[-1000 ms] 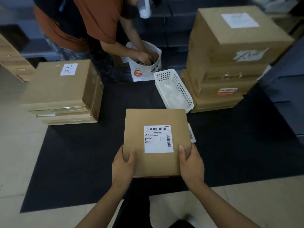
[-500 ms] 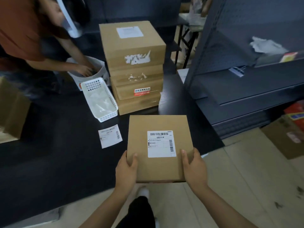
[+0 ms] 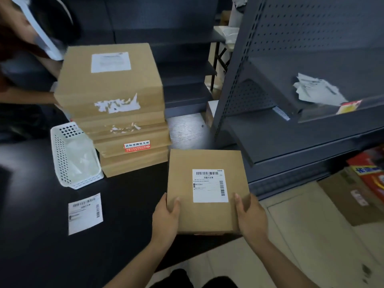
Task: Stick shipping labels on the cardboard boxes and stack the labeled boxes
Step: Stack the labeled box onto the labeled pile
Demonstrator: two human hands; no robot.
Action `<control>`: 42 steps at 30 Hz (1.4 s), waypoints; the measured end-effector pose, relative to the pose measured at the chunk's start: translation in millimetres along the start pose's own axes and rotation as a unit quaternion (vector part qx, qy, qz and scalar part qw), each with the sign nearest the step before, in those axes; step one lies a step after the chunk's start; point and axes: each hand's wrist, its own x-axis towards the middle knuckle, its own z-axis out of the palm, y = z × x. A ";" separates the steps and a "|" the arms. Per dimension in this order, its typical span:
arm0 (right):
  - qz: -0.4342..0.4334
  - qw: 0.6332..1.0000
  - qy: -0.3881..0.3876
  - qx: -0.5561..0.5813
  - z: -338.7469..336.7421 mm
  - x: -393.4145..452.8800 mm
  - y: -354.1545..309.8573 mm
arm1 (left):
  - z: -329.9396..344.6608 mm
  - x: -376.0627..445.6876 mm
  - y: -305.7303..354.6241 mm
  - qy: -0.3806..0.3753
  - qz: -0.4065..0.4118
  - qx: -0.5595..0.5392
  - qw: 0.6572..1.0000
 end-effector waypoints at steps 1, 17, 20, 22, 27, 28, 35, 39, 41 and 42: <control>0.003 1.000 -0.004 -0.007 -2.2 9.7 2.4 | 6.9 3.5 3.9 0.001 -0.002 -0.004 1.000; -0.094 0.989 -0.112 -0.002 -4.6 199.6 -21.8 | 86.1 105.6 74.8 0.113 -0.049 0.000 0.992; -0.102 0.987 -0.123 -0.011 3.4 223.2 -38.5 | 87.1 129.3 80.8 0.126 -0.055 -0.010 0.990; -0.102 0.987 -0.127 -0.006 12.8 236.7 -49.0 | 83.8 148.5 83.4 0.123 -0.057 -0.007 0.991; -0.082 0.988 -0.128 -0.003 36.6 272.6 -69.1 | 79.0 192.9 91.8 0.104 -0.040 -0.016 0.994; -0.083 0.988 -0.127 -0.003 40.8 281.0 -73.6 | 79.6 201.6 92.1 0.097 -0.037 -0.017 0.994; -0.072 0.986 -0.148 0.000 65.5 324.3 -93.6 | 82.5 251.7 87.6 0.073 -0.058 0.016 0.995; -0.068 0.984 -0.164 -0.020 78.6 325.0 -92.4 | 83.7 258.0 73.5 0.085 -0.080 0.055 0.992; -0.067 0.981 -0.179 -0.021 82.5 320.8 -91.2 | 83.2 257.9 67.2 0.103 -0.093 0.083 0.987; -0.065 0.981 -0.183 -0.018 83.4 318.8 -91.8 | 82.8 258.1 65.3 0.111 -0.096 0.089 0.985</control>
